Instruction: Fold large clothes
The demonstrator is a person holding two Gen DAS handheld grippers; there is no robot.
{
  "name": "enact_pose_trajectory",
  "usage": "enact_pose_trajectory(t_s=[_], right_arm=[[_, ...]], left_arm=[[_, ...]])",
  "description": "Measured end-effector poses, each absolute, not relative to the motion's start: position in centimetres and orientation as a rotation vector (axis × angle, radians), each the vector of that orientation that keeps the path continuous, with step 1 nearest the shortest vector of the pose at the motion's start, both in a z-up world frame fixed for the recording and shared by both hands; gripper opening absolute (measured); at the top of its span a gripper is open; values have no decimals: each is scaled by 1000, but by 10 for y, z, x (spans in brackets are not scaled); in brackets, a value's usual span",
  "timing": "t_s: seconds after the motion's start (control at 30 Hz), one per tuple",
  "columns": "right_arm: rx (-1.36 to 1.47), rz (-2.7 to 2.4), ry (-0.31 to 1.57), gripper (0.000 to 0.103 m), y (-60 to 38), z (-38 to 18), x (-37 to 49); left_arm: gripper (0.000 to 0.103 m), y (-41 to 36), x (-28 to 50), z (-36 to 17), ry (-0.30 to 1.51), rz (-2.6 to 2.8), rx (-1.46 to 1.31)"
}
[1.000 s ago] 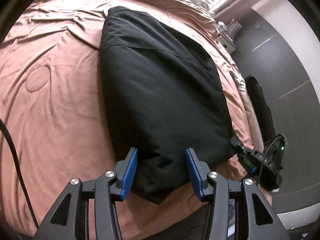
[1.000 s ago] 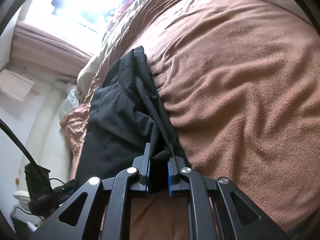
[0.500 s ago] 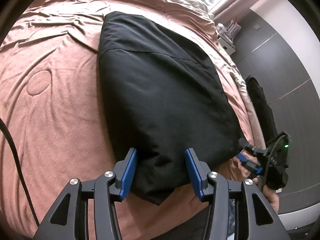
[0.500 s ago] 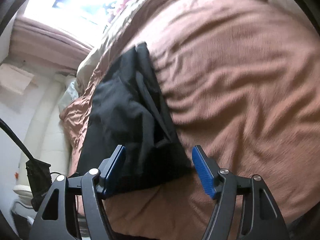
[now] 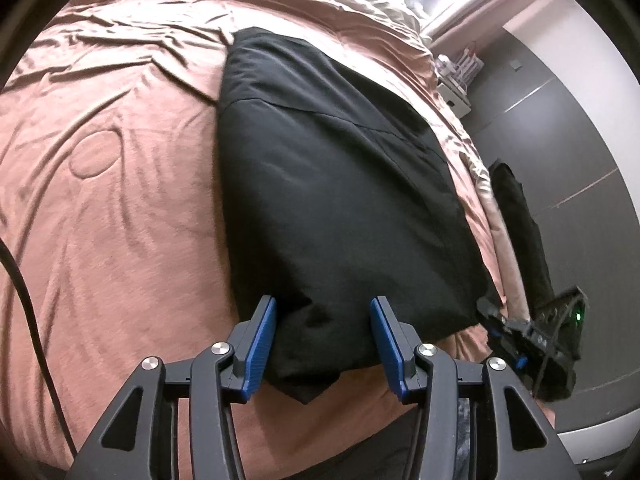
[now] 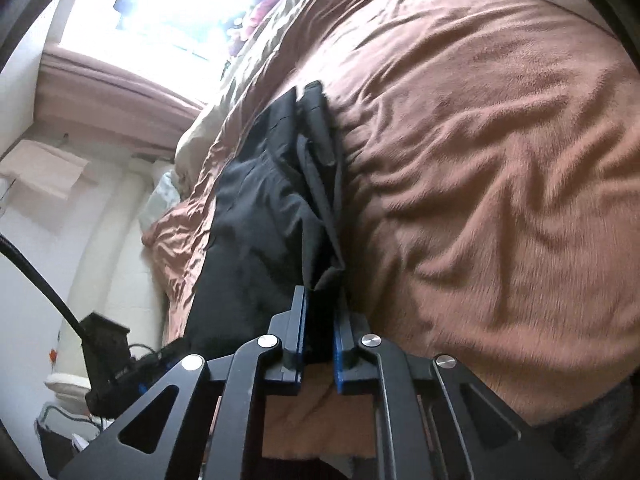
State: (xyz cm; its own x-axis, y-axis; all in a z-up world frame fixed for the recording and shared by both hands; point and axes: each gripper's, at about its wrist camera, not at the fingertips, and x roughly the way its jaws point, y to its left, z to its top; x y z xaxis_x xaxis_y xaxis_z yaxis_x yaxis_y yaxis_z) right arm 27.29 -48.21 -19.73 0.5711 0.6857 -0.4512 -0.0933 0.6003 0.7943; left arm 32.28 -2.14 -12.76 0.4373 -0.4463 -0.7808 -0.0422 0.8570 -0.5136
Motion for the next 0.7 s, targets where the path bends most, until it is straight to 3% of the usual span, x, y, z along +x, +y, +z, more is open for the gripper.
enact_pose_trajectory(t_s=[0.4,0.53,0.57,0.63,0.67,0.7], right_arm=[[750,527,865,7,-478,-203,226],[734,552,885,13,-485,-195,240],[714,550,886,18,-484,-192,244],[661,524,868,37,-489,-181,253],[647,515,857,57,-492,-177,259],[646,509,848,71,-496,-173,265]], left_arm=[[50,-7,294,-126,1102,-332,-518],[51,2,303,-130,1102,-345,-531],[53,6,307,-131,1103,-334,-535],[60,13,314,-132,1094,-320,-550],[65,18,319,-134,1086,-311,-562],[66,22,323,-136,1084,-303,-571]])
